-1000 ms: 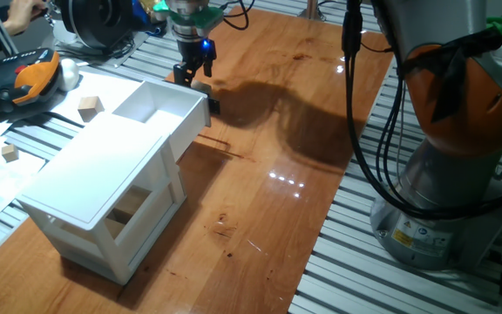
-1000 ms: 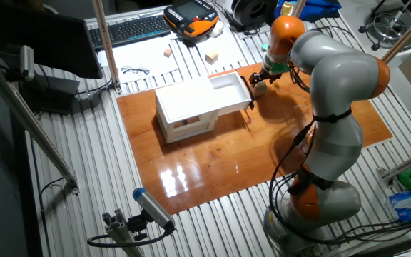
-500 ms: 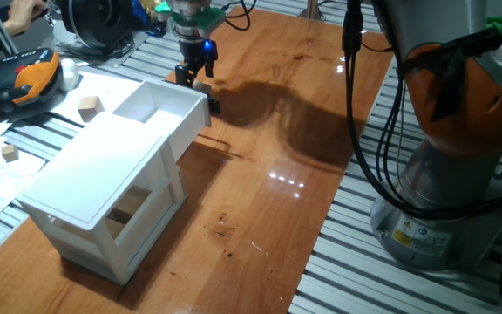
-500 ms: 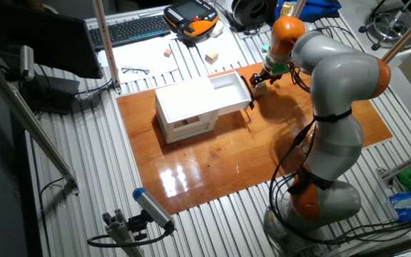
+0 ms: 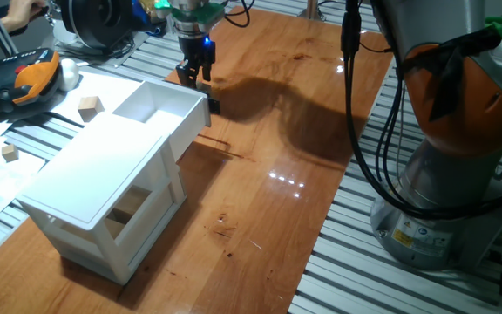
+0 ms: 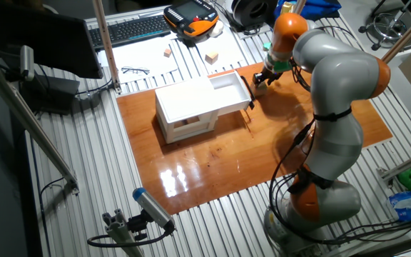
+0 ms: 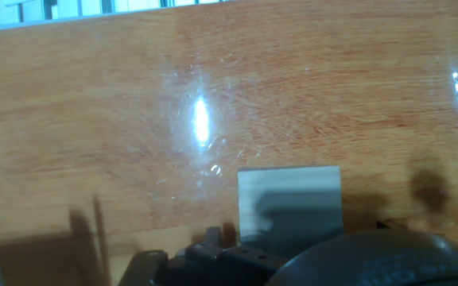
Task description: Put things in the drawer
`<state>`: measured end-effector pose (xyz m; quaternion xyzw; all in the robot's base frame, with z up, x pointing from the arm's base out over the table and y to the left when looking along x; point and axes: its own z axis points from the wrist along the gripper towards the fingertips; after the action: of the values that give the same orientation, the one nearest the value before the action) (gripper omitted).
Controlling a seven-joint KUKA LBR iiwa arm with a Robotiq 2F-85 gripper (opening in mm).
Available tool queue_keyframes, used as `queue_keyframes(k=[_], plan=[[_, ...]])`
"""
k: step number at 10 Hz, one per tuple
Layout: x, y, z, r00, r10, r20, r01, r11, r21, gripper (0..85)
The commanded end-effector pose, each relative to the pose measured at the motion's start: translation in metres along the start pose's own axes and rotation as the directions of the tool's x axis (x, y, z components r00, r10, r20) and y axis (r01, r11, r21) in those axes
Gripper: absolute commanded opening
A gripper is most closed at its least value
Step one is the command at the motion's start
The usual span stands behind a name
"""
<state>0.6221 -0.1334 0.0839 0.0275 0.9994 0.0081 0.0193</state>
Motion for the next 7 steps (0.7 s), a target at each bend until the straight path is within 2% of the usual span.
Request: queue_keyframes(k=[1,2,3,4,7], plan=[[-0.001,0.000,-0.003,1.000,0.010,-0.001,-0.010,1.000,0.004,0.0],[-0.003,0.001,-0.007,1.000,0.026,0.000,-0.026,1.000,0.004,34.0],[-0.007,0.004,-0.014,1.000,0.030,0.001,-0.030,0.999,0.015,85.0],[-0.008,0.005,-0.017,1.000,0.031,0.002,-0.031,0.999,0.023,85.0],[-0.008,0.005,-0.011,0.999,0.045,-0.009,-0.045,0.999,-0.006,85.0]])
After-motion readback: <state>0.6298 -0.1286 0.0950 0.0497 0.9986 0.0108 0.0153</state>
